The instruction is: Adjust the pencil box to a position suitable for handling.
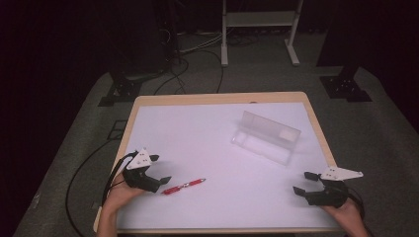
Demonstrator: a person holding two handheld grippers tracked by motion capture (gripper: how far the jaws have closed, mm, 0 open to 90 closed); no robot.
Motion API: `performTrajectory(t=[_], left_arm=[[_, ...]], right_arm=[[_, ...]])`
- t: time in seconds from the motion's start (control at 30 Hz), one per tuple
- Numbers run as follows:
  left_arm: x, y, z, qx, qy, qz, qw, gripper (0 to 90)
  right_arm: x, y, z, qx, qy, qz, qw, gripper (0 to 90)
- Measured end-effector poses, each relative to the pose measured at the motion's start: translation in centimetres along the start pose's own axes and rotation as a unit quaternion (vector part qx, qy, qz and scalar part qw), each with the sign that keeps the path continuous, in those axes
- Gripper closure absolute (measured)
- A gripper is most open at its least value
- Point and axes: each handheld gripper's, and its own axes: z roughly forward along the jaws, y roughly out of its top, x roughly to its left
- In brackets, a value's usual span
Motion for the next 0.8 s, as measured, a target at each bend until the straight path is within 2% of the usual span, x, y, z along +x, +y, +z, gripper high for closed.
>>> performTrajectory(t=[0.23,0.3,0.4,0.53,0.8], left_arm=[[0.1,0.0,0.0,-0.011,-0.003,-0.006,0.9999,8.9],[0.2,0.0,0.0,-0.010,-0.006,-0.004,0.9999,8.9],[0.2,0.0,0.0,-0.014,-0.008,-0.002,0.9999,8.9],[0.2,0.0,0.1,-0.008,-0.008,-0.001,0.9999,8.9],[0.1,0.0,0.0,-0.012,-0.014,-0.001,0.9998,8.9]], right_arm=[[0.2,0.8,0.2,0.004,-0.002,-0.011,0.9999,23.2],[0.1,1.4,0.3,0.004,0.001,-0.009,0.9999,22.6],[0.1,2.7,0.5,0.006,0.001,-0.019,0.9998,21.9],[0.3,3.5,0.8,0.009,0.002,-0.026,0.9996,21.9],[0.6,5.9,2.1,0.014,0.012,-0.045,0.9988,21.1]])
